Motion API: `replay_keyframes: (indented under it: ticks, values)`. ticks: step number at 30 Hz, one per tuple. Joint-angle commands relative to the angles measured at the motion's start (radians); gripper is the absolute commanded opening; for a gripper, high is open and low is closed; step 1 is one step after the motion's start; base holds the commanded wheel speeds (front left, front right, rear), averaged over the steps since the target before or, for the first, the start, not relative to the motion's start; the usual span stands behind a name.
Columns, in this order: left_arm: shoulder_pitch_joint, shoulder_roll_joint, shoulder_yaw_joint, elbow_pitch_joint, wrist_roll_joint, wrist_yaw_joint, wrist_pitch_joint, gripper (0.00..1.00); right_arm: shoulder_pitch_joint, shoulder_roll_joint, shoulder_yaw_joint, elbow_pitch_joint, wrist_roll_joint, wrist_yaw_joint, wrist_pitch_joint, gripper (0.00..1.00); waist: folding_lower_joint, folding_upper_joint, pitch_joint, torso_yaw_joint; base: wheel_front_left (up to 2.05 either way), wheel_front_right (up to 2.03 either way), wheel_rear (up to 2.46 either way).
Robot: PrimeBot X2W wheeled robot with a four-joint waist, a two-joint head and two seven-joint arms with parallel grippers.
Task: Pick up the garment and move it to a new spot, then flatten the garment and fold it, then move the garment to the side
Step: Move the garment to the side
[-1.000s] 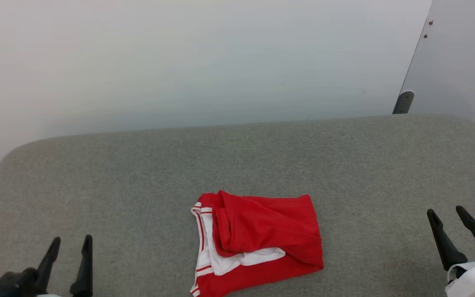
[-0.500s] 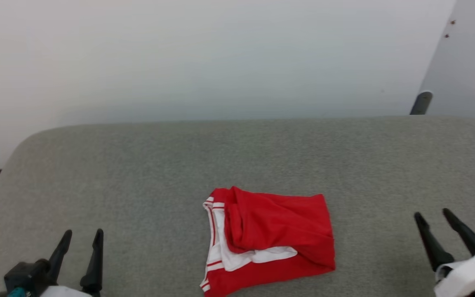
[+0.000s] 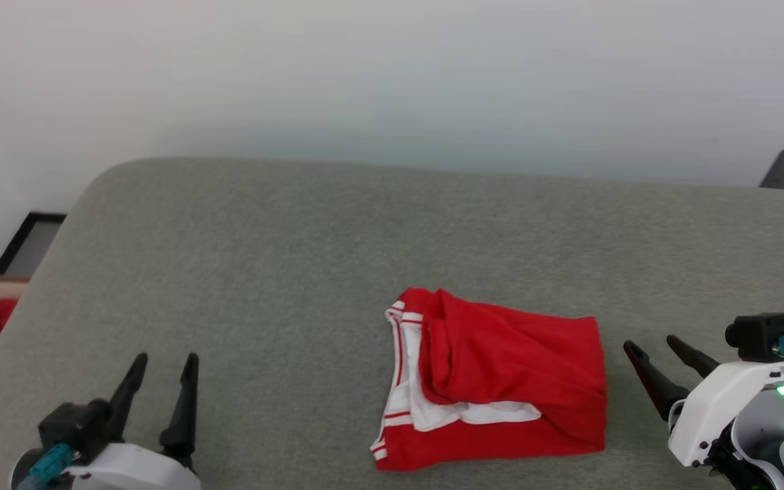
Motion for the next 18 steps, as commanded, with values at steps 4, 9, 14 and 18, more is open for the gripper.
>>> replay_keyframes:
  ticks: [4, 9, 14, 18]
  values:
    - [-0.032, -0.013, -0.012, 0.009, -0.003, -0.001, -0.003, 1.00, -0.030, 0.013, -0.017, 0.023, 0.000, -0.001, 0.116, 1.00, 0.0000, 0.0000, 0.070, 0.072, 0.00, 0.00, 0.00]
    - [-0.054, -0.023, -0.025, 0.015, -0.008, -0.002, -0.003, 1.00, -0.047, 0.025, -0.049, 0.029, -0.006, -0.001, 0.265, 1.00, 0.0000, 0.0000, 0.112, 0.098, 0.00, 0.00, 0.00]
    - [-0.076, -0.033, -0.043, 0.019, -0.008, -0.002, -0.003, 1.00, -0.061, 0.043, -0.085, 0.036, -0.041, -0.001, 0.387, 1.00, 0.0000, 0.0000, 0.144, 0.115, 0.00, 0.00, 0.00]
    - [-0.091, -0.044, -0.053, 0.021, -0.014, -0.002, -0.003, 1.00, -0.071, 0.070, -0.100, 0.042, -0.061, -0.001, 0.463, 1.00, 0.0000, 0.0000, 0.161, 0.124, 0.00, 0.00, 0.00]
